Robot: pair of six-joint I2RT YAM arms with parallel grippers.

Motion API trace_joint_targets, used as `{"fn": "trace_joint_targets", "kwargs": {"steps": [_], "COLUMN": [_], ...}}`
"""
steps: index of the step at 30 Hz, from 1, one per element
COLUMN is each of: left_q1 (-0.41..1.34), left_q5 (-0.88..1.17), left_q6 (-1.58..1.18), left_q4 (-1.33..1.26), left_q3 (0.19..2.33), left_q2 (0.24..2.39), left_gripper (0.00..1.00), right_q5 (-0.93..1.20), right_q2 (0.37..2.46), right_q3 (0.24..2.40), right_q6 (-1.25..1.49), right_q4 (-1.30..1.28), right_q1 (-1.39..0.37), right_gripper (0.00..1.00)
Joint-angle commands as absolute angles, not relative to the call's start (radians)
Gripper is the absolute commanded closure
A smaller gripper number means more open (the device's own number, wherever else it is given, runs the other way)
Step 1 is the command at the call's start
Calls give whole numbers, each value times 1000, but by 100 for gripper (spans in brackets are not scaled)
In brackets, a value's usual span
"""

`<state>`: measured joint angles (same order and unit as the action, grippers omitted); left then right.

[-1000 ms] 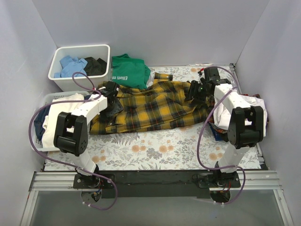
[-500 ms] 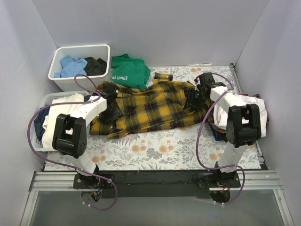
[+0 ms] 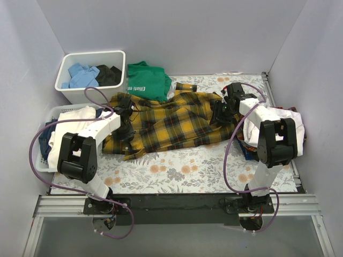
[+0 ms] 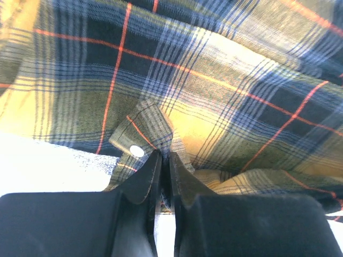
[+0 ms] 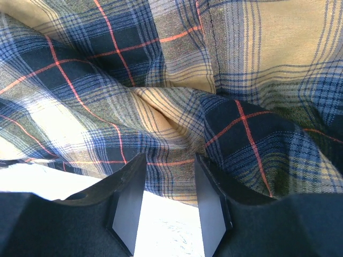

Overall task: Fold and stack the long sleeve shirts
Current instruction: Fold the shirt

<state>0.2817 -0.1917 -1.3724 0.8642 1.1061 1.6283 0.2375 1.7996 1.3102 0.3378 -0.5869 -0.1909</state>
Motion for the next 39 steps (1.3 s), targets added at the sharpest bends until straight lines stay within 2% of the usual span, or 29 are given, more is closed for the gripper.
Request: {"fn": "trace_joint_targets", "kwargs": {"steps": [1, 8, 15, 16, 17, 18, 19, 21, 23, 29, 33, 39], "left_q1": [279, 275, 230, 221, 207, 204, 199, 196, 192, 190, 189, 196], "left_q5": [-258, -376, -433, -428, -417, -416, -416, -414, -417, -357, -331, -111], "left_q6": [-1365, -1316, -1304, -1301, -1298, -1296, -1296, -1299, -1304, -1289, -1279, -1227], "left_q4": [922, 983, 960, 947, 942, 939, 927, 913, 894, 900, 887, 796], "left_q3": [1224, 1365, 1312, 1304, 1298, 1287, 1282, 1279, 1296, 1393, 1385, 1335], "left_q2": [1588, 1620, 1658, 1661, 1673, 1680, 1687, 1698, 1704, 1717, 1671, 1531], "left_gripper": [100, 100, 99, 90, 87, 80, 63, 58, 47, 44, 38, 35], "right_q5": [232, 229, 218, 215, 215, 213, 210, 206, 192, 134, 84, 6], "right_q2": [1766, 1775, 1790, 1793, 1793, 1801, 1802, 1810, 1812, 1842, 1888, 1928], "right_q3": [1324, 1328, 1328, 1327, 1327, 1328, 1328, 1328, 1327, 1335, 1345, 1361], "right_q6": [341, 341, 342, 342, 342, 342, 341, 339, 342, 348, 360, 385], "right_q4": [-584, -584, -586, -584, -591, -591, -592, -594, -597, -615, -630, -646], "right_q1": [-189, -187, -187, -187, -189, -189, -187, -189, -187, -186, -169, -126], "right_gripper": [51, 52, 52, 52, 52, 52, 52, 52, 52, 53, 55, 57]}}
